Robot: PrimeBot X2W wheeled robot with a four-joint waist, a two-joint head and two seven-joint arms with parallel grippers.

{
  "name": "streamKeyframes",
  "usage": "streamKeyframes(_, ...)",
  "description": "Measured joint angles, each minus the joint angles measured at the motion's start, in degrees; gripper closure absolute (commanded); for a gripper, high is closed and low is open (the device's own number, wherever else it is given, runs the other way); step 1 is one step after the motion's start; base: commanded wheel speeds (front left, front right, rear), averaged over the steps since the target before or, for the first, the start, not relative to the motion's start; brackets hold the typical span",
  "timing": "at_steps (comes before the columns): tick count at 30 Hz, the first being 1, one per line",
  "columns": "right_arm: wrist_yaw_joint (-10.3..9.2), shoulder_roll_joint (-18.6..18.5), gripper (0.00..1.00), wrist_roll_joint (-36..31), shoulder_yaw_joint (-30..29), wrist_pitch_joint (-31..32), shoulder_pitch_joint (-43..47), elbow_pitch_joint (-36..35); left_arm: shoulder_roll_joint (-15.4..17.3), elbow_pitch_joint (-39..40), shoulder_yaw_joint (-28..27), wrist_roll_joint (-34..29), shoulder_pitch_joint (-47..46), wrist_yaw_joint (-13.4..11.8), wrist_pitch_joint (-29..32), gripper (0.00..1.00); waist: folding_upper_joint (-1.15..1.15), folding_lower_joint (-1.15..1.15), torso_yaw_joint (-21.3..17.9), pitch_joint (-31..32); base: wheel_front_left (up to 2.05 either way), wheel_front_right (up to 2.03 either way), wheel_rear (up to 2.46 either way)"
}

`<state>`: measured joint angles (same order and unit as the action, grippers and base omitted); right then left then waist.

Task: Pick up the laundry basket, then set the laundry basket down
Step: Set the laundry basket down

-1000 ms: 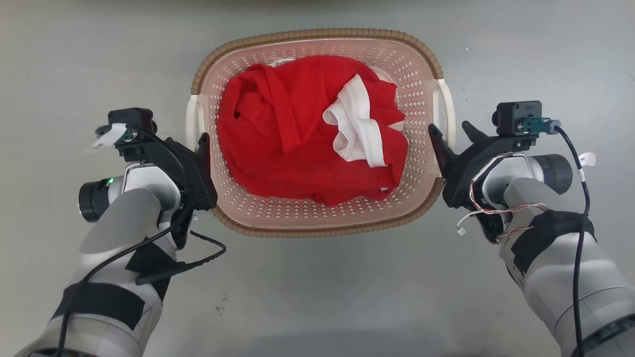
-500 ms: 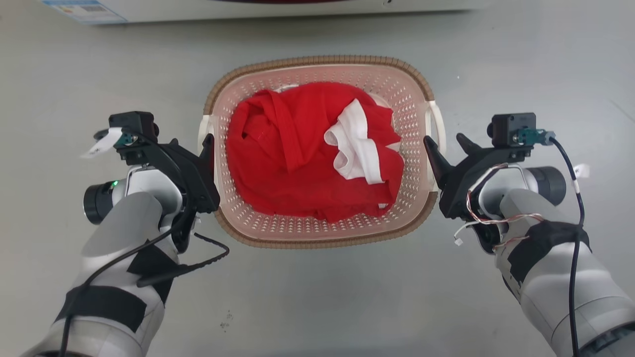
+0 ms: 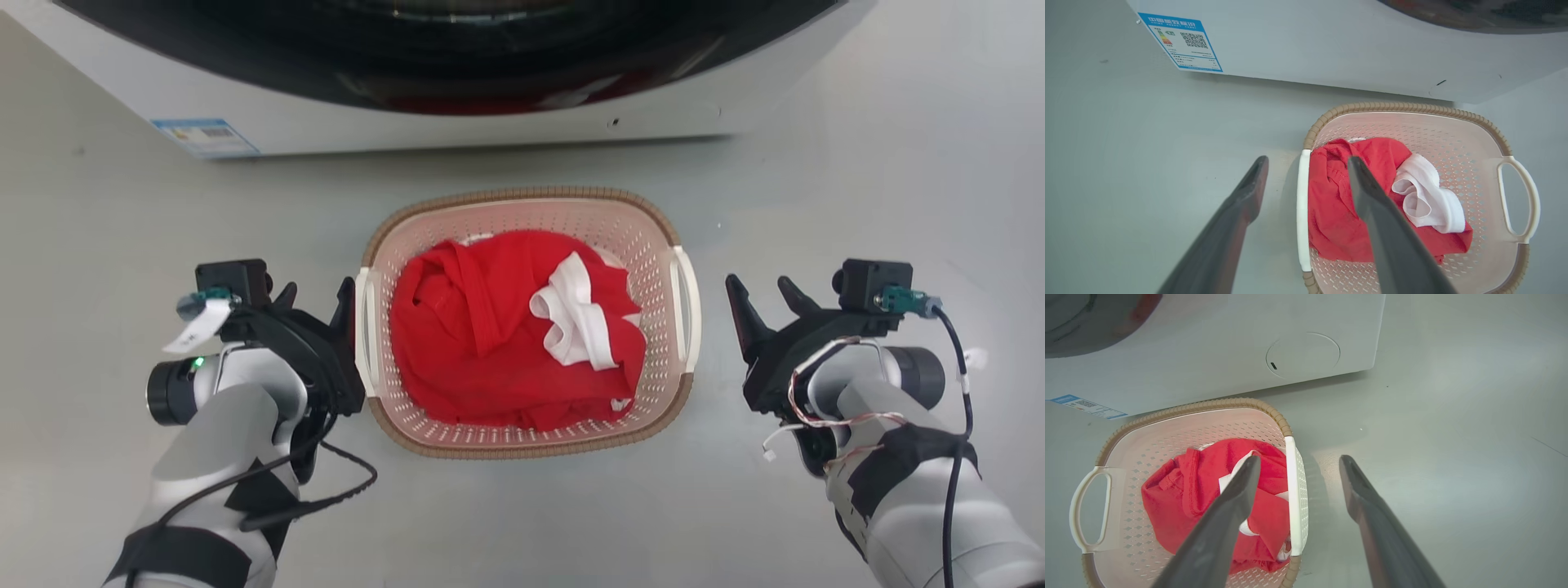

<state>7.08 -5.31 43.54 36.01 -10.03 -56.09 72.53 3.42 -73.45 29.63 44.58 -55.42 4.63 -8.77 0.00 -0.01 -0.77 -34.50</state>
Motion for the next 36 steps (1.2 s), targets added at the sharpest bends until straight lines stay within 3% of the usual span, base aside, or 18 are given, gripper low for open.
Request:
streamKeyframes(10,0.0,0.04,0.0,0.67,-0.74,-3.42,6.29,-0.27,0.86,0.86,0.86,-1.55,5.07,1.44,-4.65,0.0,-0.01,-0.01,-0.39,8.29,0.0,0.0,0.0)
streamKeyframes(20,-0.62,0.14,0.0,0.7,-1.46,-4.25,13.6,-1.71,1.12,4.2,1.1,-2.93,12.26,0.82,-5.53,0.0,-0.01,0.0,-0.85,16.74,0.0,0.0,0.0)
streamKeyframes(36,-8.78,-2.61,0.0,-4.92,-3.55,-4.24,29.93,-14.88,3.59,22.58,-0.31,-9.72,33.21,-7.14,-5.53,0.0,0.0,0.0,-1.09,31.13,0.0,0.0,0.0)
